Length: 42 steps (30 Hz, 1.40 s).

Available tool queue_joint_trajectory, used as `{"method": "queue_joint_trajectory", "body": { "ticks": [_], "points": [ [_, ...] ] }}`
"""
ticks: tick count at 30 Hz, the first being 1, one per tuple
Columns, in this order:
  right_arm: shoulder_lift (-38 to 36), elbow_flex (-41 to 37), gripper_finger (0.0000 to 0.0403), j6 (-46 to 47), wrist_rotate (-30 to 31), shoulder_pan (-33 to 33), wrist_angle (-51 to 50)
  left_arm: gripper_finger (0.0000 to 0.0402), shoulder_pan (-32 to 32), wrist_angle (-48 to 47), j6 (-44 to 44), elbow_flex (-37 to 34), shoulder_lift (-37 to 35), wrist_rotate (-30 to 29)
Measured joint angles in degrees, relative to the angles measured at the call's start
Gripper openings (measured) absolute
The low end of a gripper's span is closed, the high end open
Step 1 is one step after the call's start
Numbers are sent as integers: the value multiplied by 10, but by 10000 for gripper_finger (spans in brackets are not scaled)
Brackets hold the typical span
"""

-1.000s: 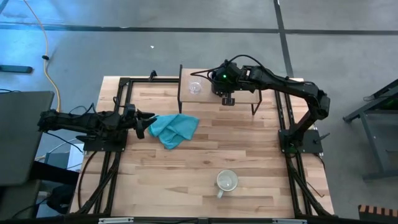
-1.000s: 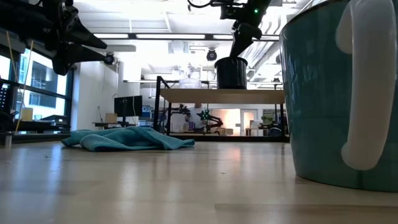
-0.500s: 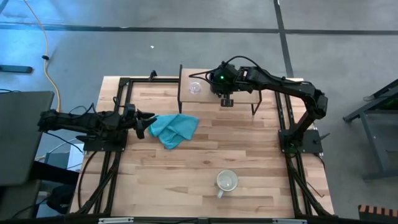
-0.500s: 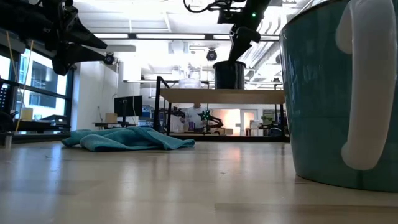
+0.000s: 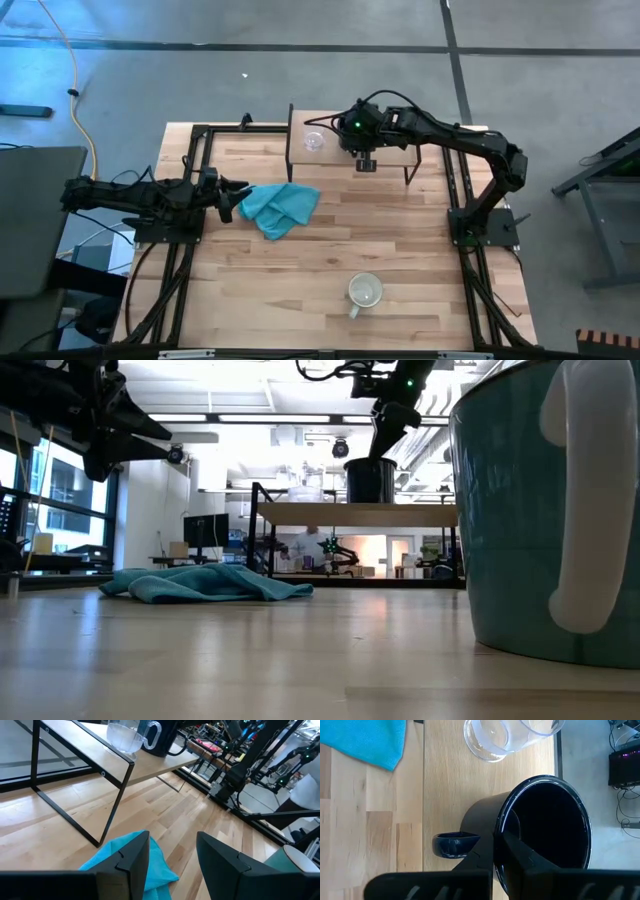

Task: Stack small to large cups/mugs on shelf
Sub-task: Put the dark blue mug on the shelf

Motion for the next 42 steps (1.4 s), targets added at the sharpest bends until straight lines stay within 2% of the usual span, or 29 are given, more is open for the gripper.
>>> {"method": "queue_joint_trajectory", "body": {
  "ticks": [12,23,42],
  "points": [
    [0,0,2,7,-17,-1,-7,152,0,0,0,0,0,0],
    [2,-2,39,20,-41,0,-22,152,0,0,0,0,0,0],
    [2,-2,41,20,-35,0,-20,152,0,0,-4,0,0,0]
  ]
}}
